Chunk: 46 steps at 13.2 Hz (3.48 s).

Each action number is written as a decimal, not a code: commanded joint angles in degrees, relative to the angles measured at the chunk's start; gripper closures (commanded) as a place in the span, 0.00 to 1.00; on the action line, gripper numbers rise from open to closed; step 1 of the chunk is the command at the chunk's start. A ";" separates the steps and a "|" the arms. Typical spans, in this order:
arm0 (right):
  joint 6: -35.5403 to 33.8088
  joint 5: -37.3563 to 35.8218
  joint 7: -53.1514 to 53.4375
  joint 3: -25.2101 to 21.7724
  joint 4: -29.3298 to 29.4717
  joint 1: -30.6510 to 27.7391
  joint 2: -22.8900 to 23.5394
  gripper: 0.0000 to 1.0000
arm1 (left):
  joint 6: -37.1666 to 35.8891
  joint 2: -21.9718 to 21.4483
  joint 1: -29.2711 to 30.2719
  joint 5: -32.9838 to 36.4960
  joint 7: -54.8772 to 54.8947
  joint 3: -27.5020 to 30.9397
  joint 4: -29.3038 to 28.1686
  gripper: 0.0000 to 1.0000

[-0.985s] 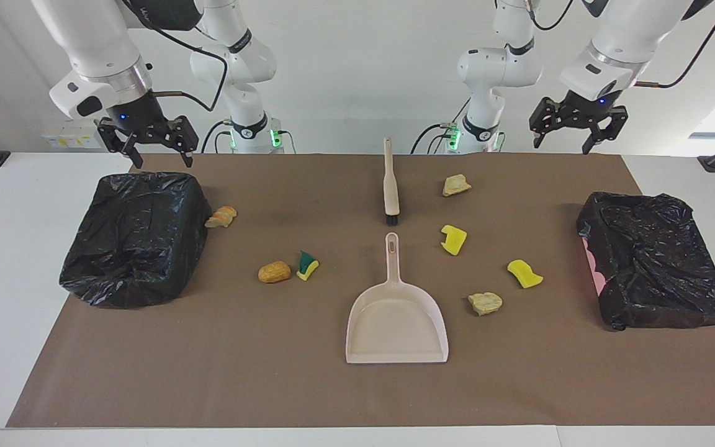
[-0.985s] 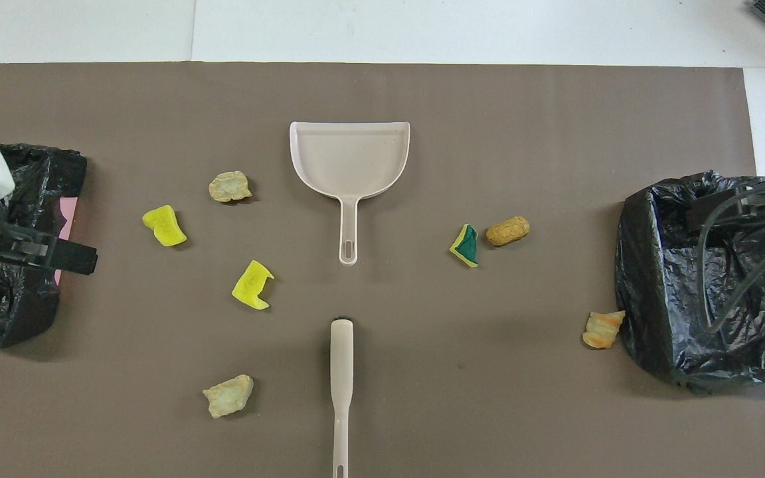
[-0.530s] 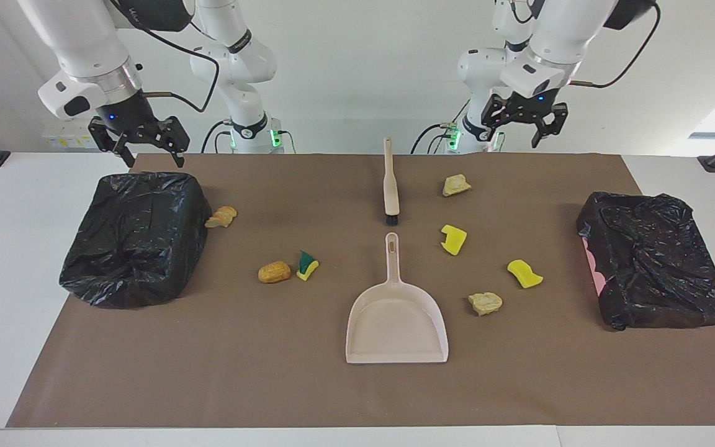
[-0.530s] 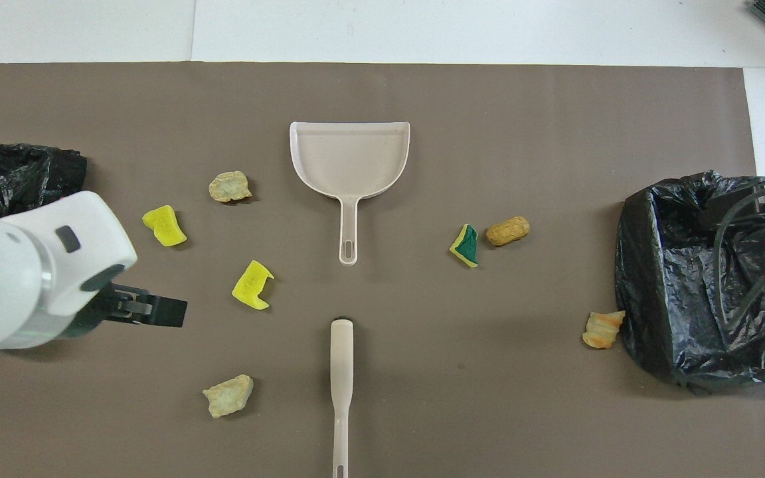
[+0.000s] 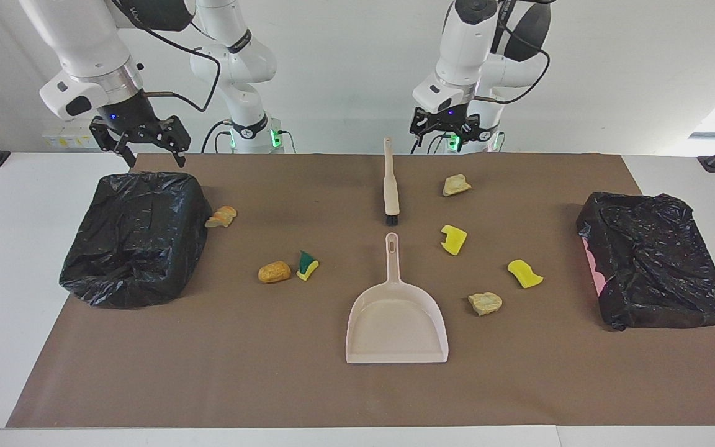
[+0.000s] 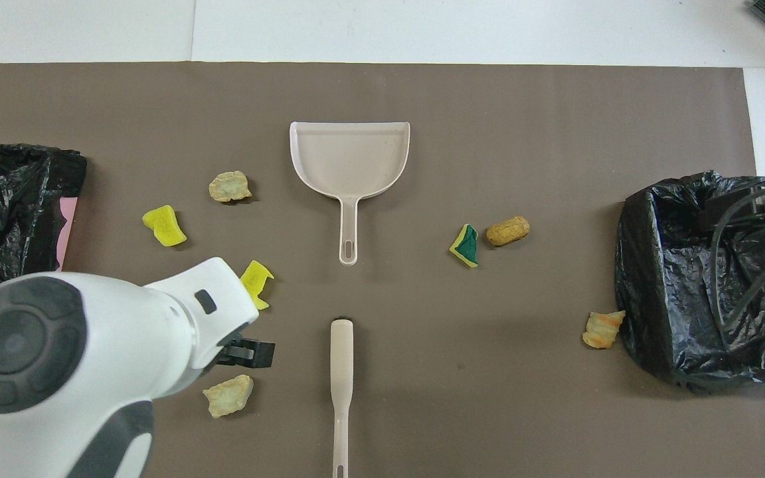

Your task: Sweep and dump trash in bin

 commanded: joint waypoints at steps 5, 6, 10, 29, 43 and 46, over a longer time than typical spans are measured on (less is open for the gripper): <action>1.35 0.35 -1.19 0.99 -1.06 0.03 -0.51 0.00 | 16.69 -3.11 -1.70 -3.97 -10.70 -14.33 -16.61 0.00; 1.79 0.44 -1.19 1.43 -1.06 0.12 0.19 0.00 | 18.38 -3.11 -1.79 -5.73 -10.89 -15.75 -18.03 0.00; 5.82 0.53 2.74 3.19 -0.80 3.62 4.58 0.00 | 22.25 -2.32 -2.40 -9.68 -11.16 -19.54 -22.16 0.00; 35.34 5.09 35.43 6.00 5.53 19.98 26.30 0.00 | 3.49 -1.34 0.69 -12.69 17.18 -4.65 -15.32 1.00; 42.05 -7.99 43.10 5.91 0.36 32.46 32.46 0.22 | -15.27 -5.82 -1.43 2.50 77.03 24.66 -17.33 1.00; 41.61 -8.08 43.02 5.91 -0.27 32.55 32.37 0.44 | -15.01 -7.58 -0.82 5.41 86.20 26.77 -19.44 1.00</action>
